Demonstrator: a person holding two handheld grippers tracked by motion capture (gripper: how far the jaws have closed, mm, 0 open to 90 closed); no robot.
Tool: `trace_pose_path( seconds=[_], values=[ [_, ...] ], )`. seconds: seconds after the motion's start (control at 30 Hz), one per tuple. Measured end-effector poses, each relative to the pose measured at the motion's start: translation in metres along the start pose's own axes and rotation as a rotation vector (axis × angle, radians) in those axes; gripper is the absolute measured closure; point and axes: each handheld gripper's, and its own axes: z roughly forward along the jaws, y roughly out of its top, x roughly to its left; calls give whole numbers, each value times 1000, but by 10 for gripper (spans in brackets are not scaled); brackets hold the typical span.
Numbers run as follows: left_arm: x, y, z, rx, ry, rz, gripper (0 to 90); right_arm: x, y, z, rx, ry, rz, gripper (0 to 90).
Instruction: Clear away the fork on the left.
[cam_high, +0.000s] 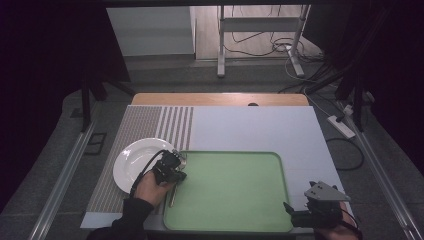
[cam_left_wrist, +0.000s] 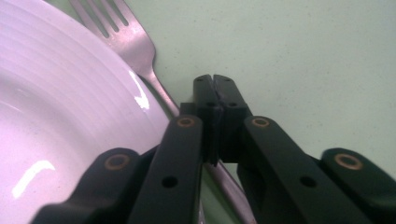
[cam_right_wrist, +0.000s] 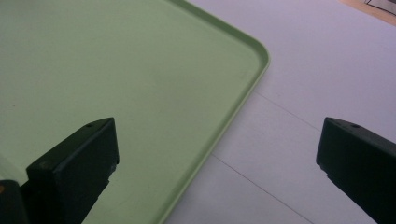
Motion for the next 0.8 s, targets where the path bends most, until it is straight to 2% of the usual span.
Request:
trace_pose_path(
  seconds=[0.03,0.13,0.2,0.27,0.3,0.37,0.4,0.43,0.47,0.5,0.53,0.57,0.6,0.63,0.67,0.7,0.8],
  values=[
    [0,0,0,0,0,0,841,0,0,0,0,0,0,0],
    [-4,1,-6,-41,-22,26,799,0,0,0,0,0,1,0],
    [-9,1,-12,-94,-36,54,722,0,0,0,-1,0,1,0],
    [-10,1,-14,-111,-33,58,705,0,0,0,-1,0,1,0],
    [-10,0,-16,-134,-43,53,616,0,0,0,0,0,0,0],
    [-9,0,-18,-147,-48,55,590,0,0,0,0,0,0,0],
    [-9,-1,-19,-163,-46,57,473,0,0,0,0,-1,0,0],
    [-8,-1,-20,-174,-41,55,430,0,0,0,0,-1,0,0],
    [-6,-2,-20,-186,-42,58,430,0,0,0,0,-1,0,0],
    [-4,-3,-21,-199,-48,57,377,0,0,0,0,-1,0,0],
    [-4,-4,-21,-205,-45,52,270,0,0,0,0,0,0,0],
    [-2,-5,-21,-208,-40,49,270,0,0,0,0,0,0,0],
    [-1,-5,-21,-213,-34,42,132,0,0,0,0,0,1,0],
    [-1,-6,-22,-216,-23,37,132,0,0,0,0,0,1,0],
    [-1,-8,-23,-206,-16,51,66,0,0,0,0,0,0,0],
    [-1,-8,-23,-206,-16,51,40,0,0,0,0,0,0,0],
    [0,-14,-29,-215,-16,56,0,0,0,0,-1,1,1,0]
  ],
)
